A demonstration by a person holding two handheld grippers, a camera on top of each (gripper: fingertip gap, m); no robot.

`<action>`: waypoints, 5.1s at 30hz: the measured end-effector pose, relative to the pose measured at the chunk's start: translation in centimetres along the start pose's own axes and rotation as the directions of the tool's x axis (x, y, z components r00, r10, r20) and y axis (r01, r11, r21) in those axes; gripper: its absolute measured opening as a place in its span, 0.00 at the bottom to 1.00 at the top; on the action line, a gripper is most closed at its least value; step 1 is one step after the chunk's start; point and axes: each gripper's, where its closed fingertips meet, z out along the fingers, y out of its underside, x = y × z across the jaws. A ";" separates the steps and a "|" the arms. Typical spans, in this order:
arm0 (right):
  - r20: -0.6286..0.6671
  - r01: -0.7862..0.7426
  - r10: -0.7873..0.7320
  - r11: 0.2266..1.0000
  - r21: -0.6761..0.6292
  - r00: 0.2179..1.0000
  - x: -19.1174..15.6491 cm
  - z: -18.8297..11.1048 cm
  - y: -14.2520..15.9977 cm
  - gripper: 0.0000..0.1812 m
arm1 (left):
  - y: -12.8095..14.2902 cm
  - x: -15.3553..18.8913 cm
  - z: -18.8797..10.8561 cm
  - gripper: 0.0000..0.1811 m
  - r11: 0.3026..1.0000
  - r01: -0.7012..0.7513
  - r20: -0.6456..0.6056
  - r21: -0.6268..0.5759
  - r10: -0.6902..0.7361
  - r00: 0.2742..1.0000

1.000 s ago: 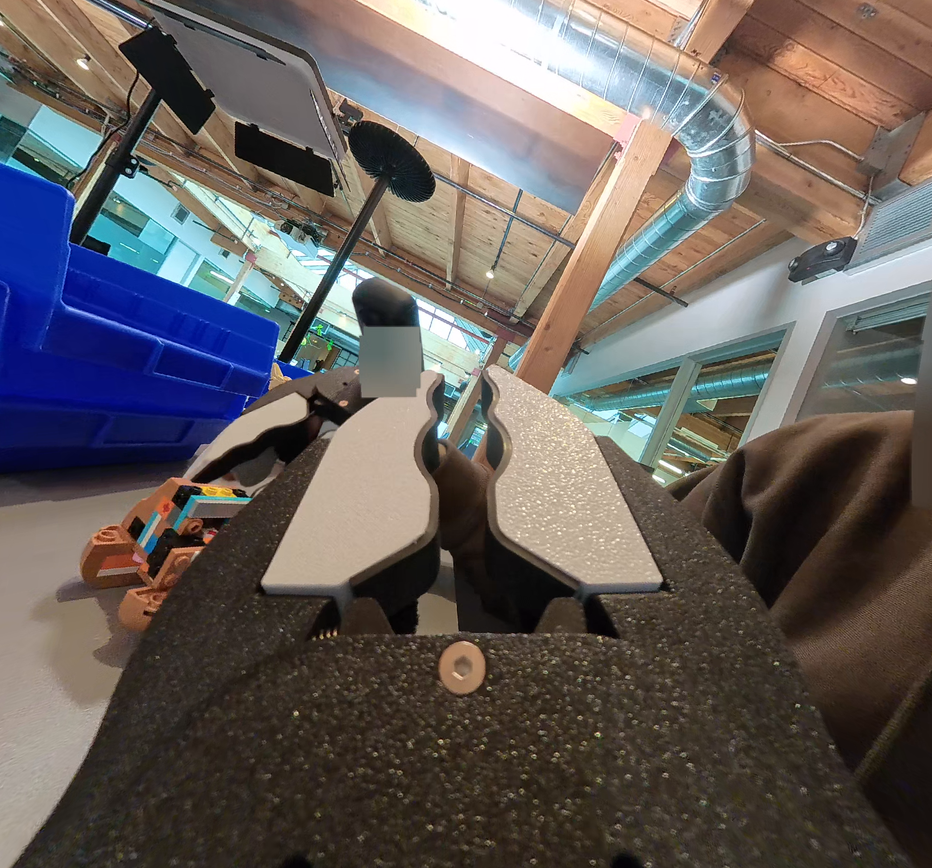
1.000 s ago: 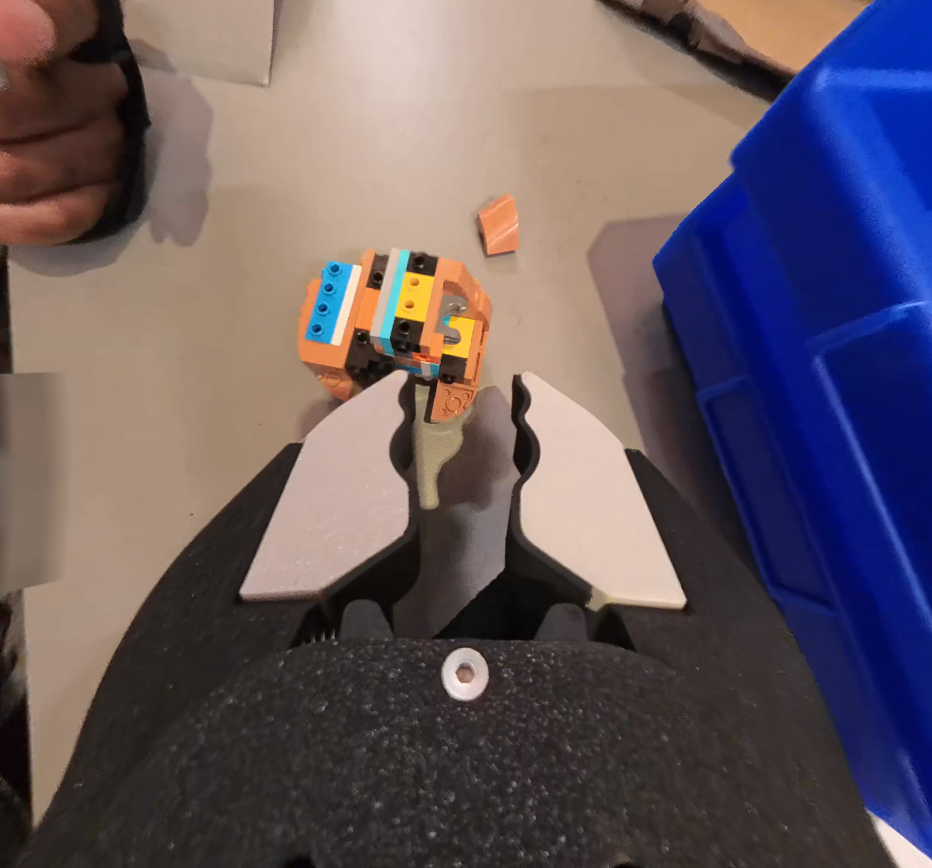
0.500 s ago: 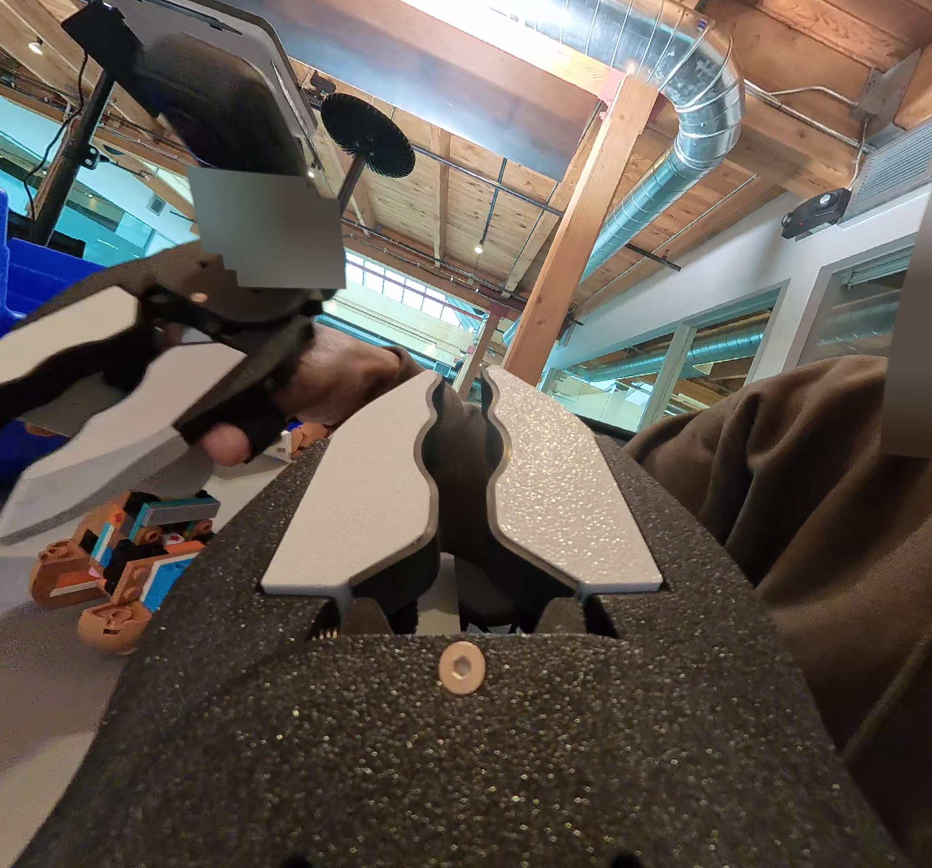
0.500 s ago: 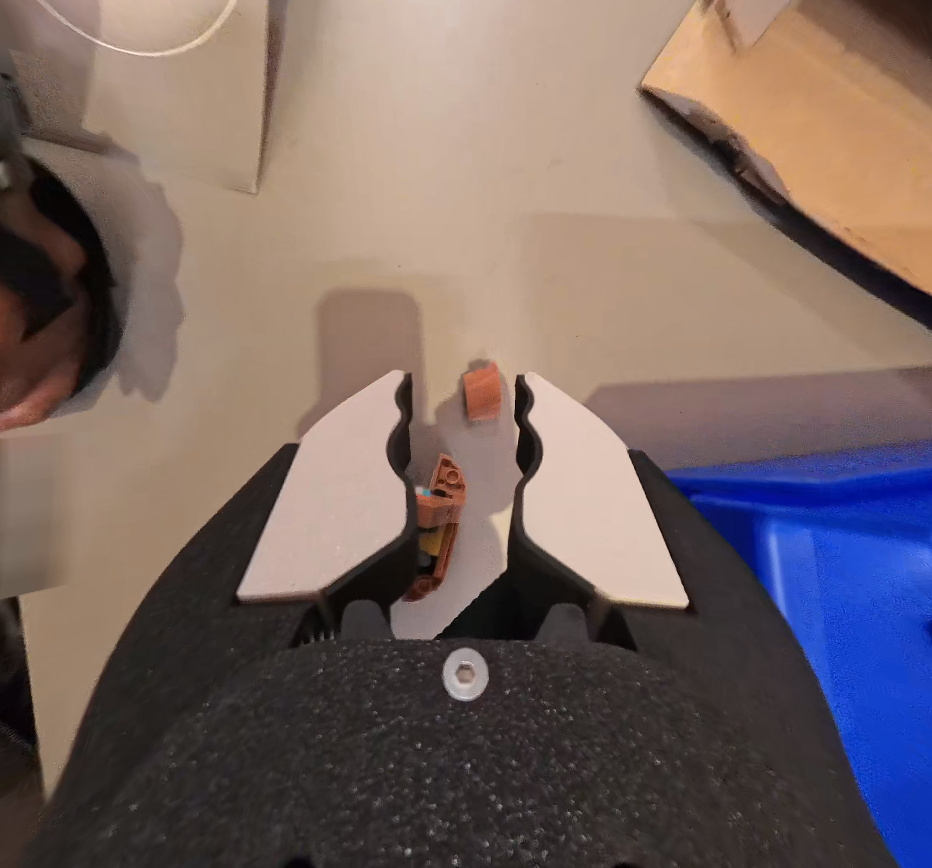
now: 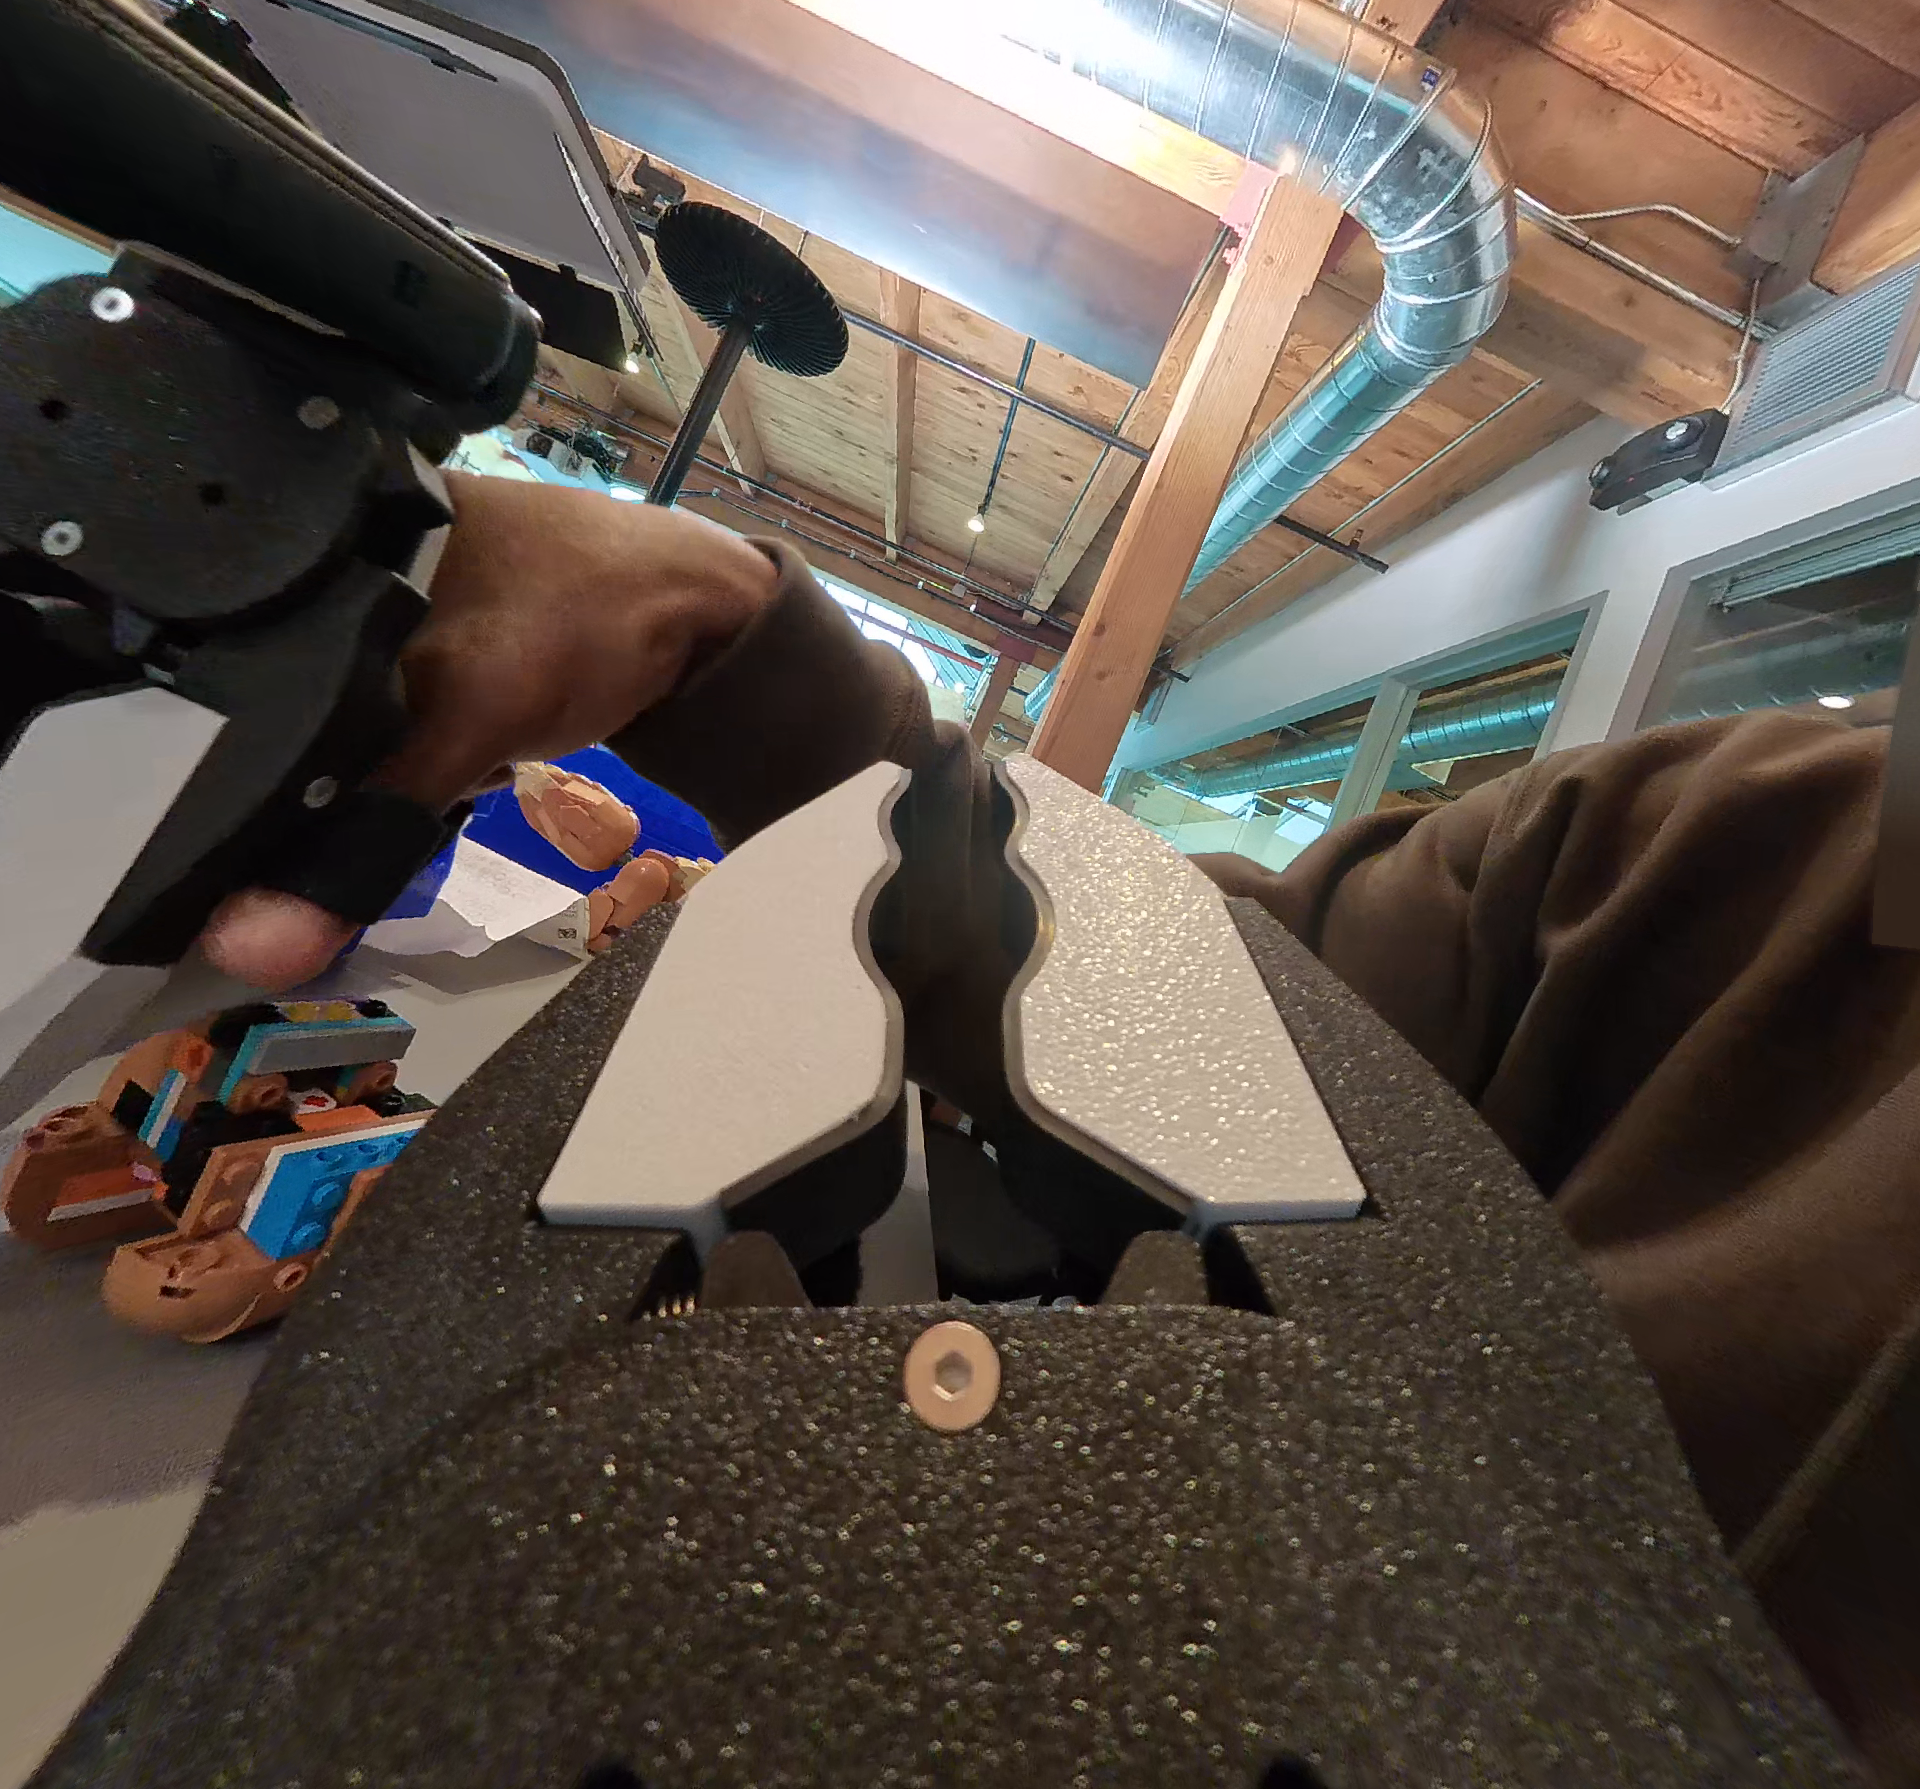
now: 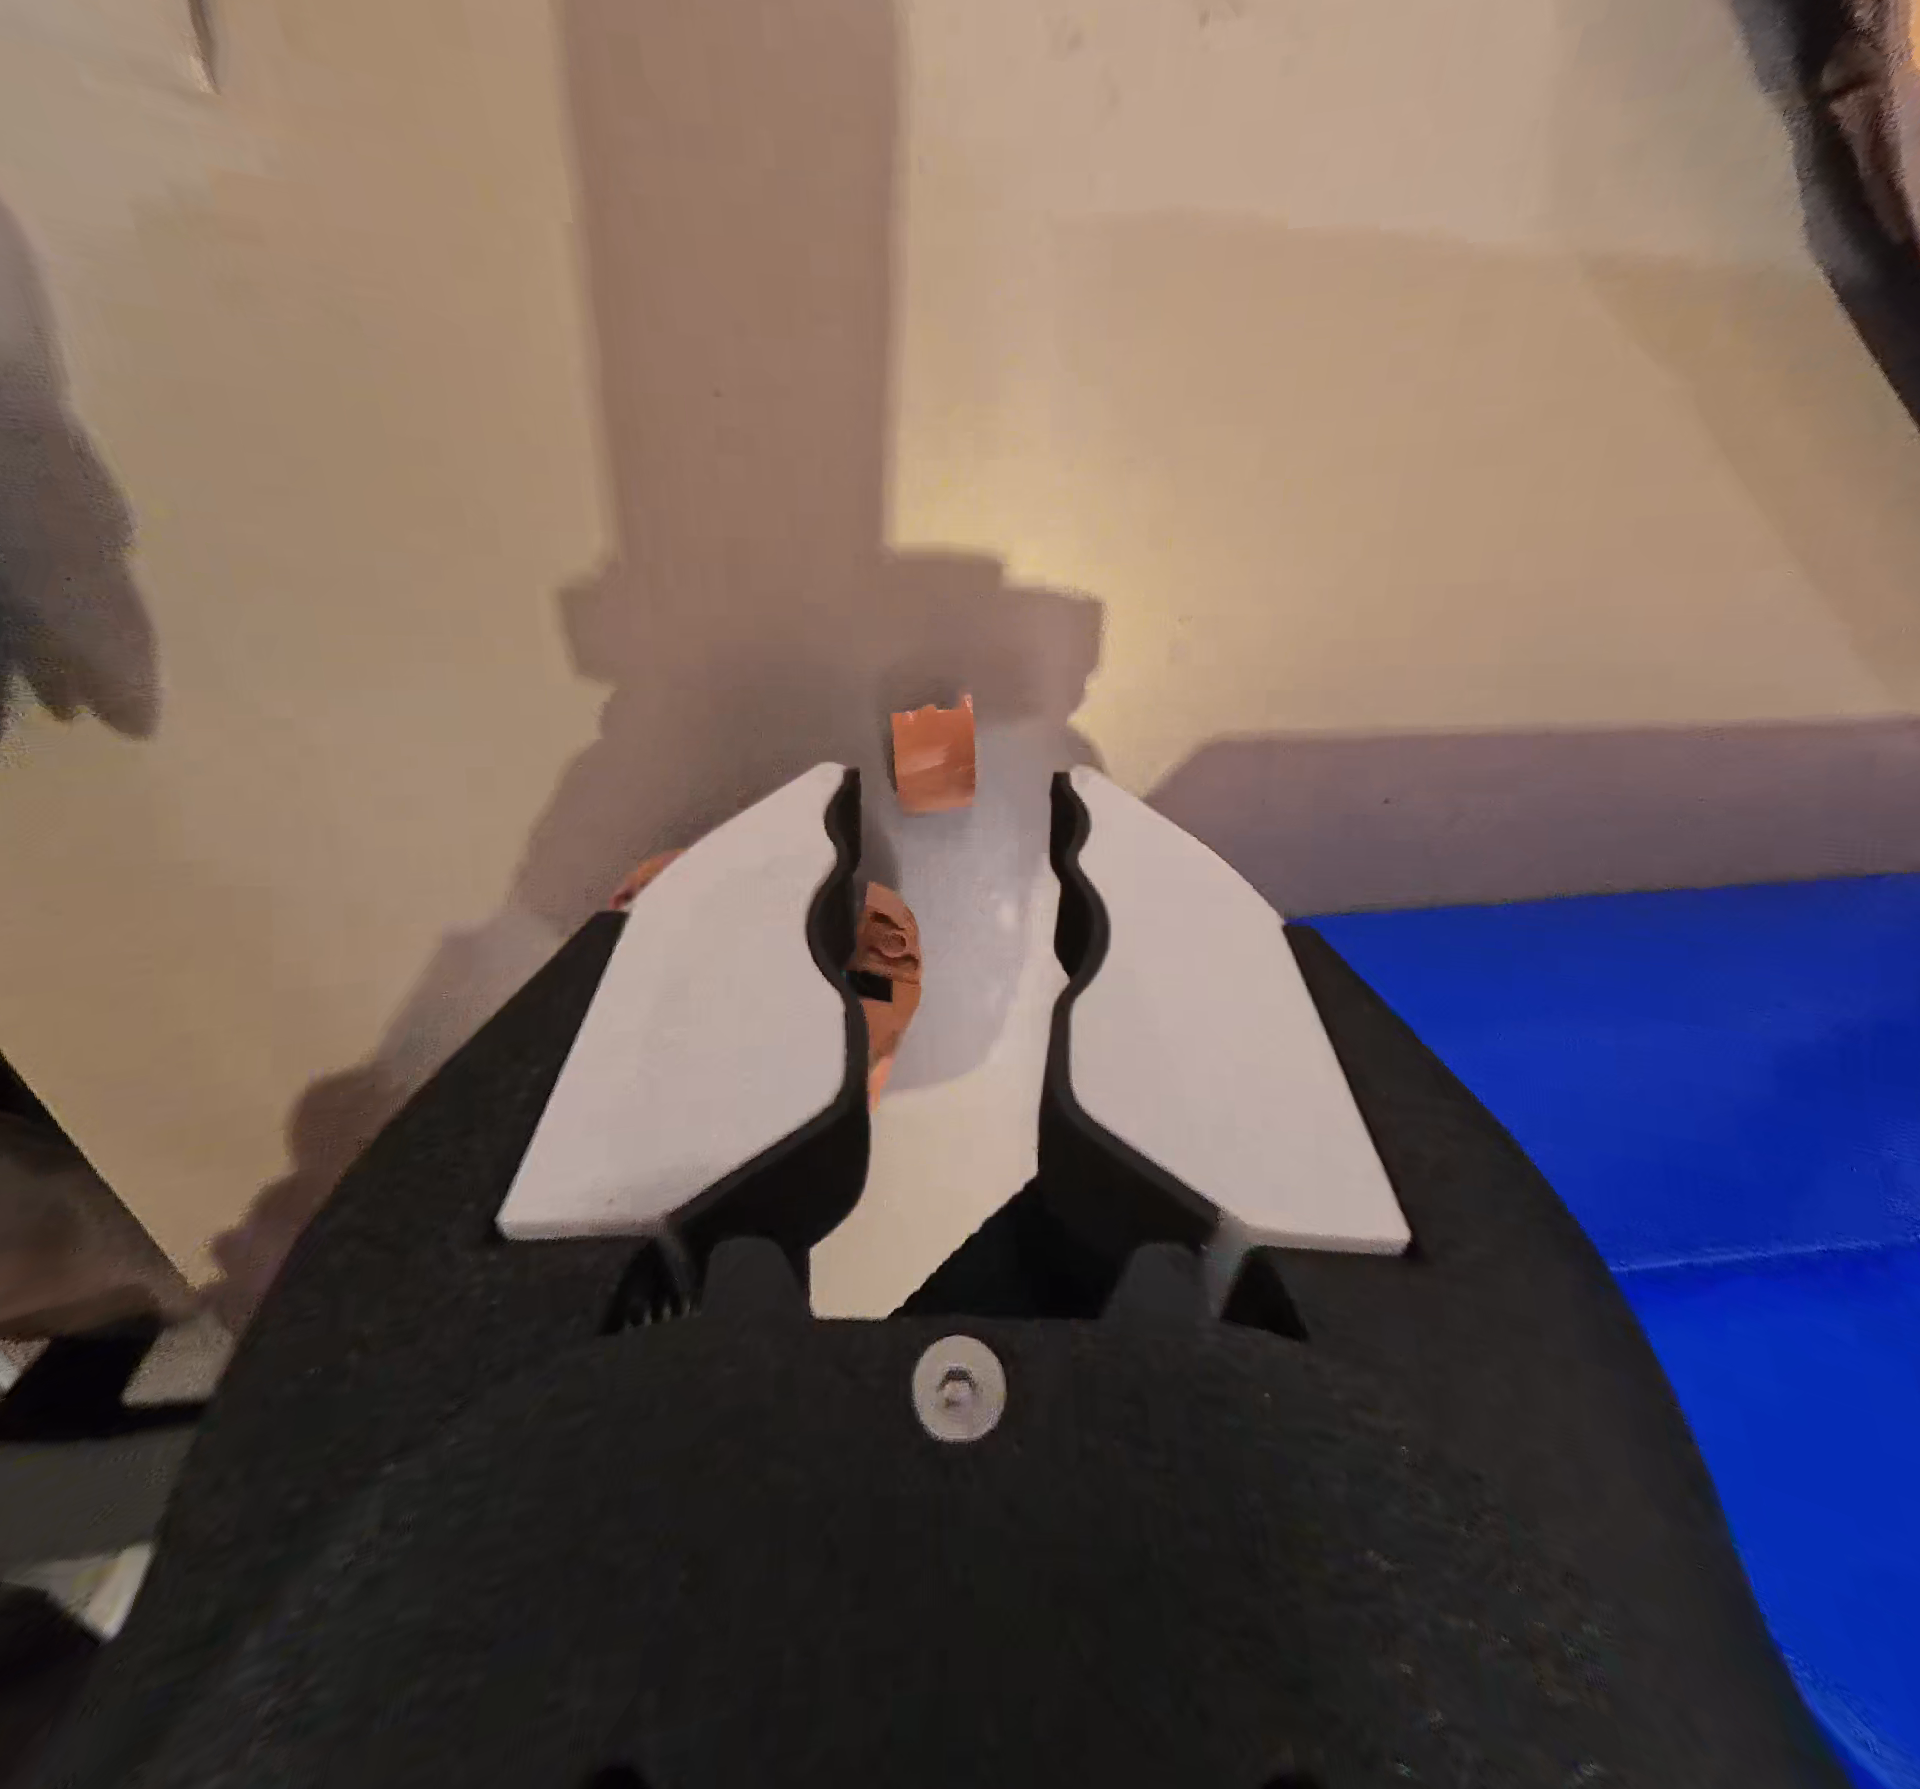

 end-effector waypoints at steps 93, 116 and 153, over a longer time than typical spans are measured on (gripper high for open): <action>-0.258 0.241 -0.059 0.597 0.765 0.964 -0.6 -4.0 12.9 0.21 | 12.6 -18.4 3.4 0.32 0.225 -0.104 0.040 -0.969 0.555 0.831; 0.082 -0.081 0.017 0.454 0.887 0.996 -1.1 -6.0 12.0 0.20 | 11.5 -17.1 5.1 0.45 0.443 -0.066 0.128 -0.894 0.394 0.910; 0.152 -0.156 0.034 0.219 0.963 0.988 -0.7 -9.2 11.7 0.20 | 9.8 -15.0 7.0 0.38 0.483 -0.266 -0.019 -0.834 0.457 0.889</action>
